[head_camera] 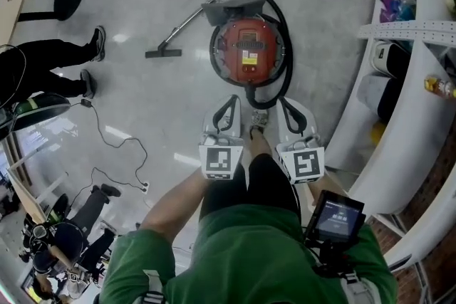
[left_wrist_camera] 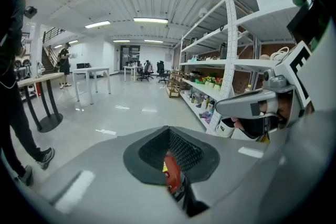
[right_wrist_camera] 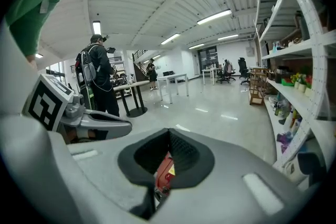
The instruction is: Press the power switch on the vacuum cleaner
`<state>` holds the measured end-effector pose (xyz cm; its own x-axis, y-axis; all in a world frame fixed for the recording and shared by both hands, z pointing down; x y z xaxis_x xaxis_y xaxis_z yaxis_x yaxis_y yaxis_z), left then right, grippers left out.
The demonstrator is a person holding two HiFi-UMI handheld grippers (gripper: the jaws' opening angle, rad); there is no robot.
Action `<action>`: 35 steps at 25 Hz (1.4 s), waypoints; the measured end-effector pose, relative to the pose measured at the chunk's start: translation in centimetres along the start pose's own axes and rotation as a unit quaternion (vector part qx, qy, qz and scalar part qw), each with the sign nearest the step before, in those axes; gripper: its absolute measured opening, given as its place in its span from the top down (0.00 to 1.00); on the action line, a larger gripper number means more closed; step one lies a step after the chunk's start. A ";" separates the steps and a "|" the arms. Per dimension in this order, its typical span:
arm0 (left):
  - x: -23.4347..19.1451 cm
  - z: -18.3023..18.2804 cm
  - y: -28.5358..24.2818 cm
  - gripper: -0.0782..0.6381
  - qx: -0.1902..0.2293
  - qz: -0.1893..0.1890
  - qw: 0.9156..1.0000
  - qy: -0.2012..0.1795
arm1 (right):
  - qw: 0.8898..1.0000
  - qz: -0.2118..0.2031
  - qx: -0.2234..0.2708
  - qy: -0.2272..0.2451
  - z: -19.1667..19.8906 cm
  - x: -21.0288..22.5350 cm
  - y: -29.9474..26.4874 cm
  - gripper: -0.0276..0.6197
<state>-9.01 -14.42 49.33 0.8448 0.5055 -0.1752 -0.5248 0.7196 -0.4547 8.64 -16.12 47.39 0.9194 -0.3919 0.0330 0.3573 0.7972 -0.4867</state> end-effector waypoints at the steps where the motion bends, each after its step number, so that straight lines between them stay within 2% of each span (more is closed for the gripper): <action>1: -0.4 0.8 -0.7 0.88 -0.005 0.001 1.000 0.000 | 1.000 -0.001 -0.003 -0.001 0.7 0.1 -0.6 0.96; 11: -3.5 7.4 -6.5 0.88 -0.052 0.012 0.999 0.006 | 0.999 -0.002 -0.039 -0.014 6.5 0.5 -5.1 0.96; 21: -5.3 14.1 -11.4 0.88 -0.089 0.020 0.996 0.010 | 0.998 -0.016 -0.068 0.002 12.9 0.5 -9.0 0.96; 35: -6.3 21.9 -17.2 0.88 -0.130 0.022 0.991 0.012 | 0.994 -0.043 -0.089 0.046 19.3 1.5 -12.6 0.96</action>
<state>-7.61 -19.57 77.38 0.8252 0.5203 -0.2199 -0.5201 0.5479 -0.6553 8.73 -17.87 70.42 0.8645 -0.5026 0.0051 0.3923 0.6683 -0.6320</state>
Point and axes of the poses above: the fingertips, and each gripper's own axes: y backward along the fingers, x to its right, z out of its underside, the point moved 8 cm from there along y, backward along the fingers, and after that the axes turned 13 degrees about z, right-handed, at the moved point
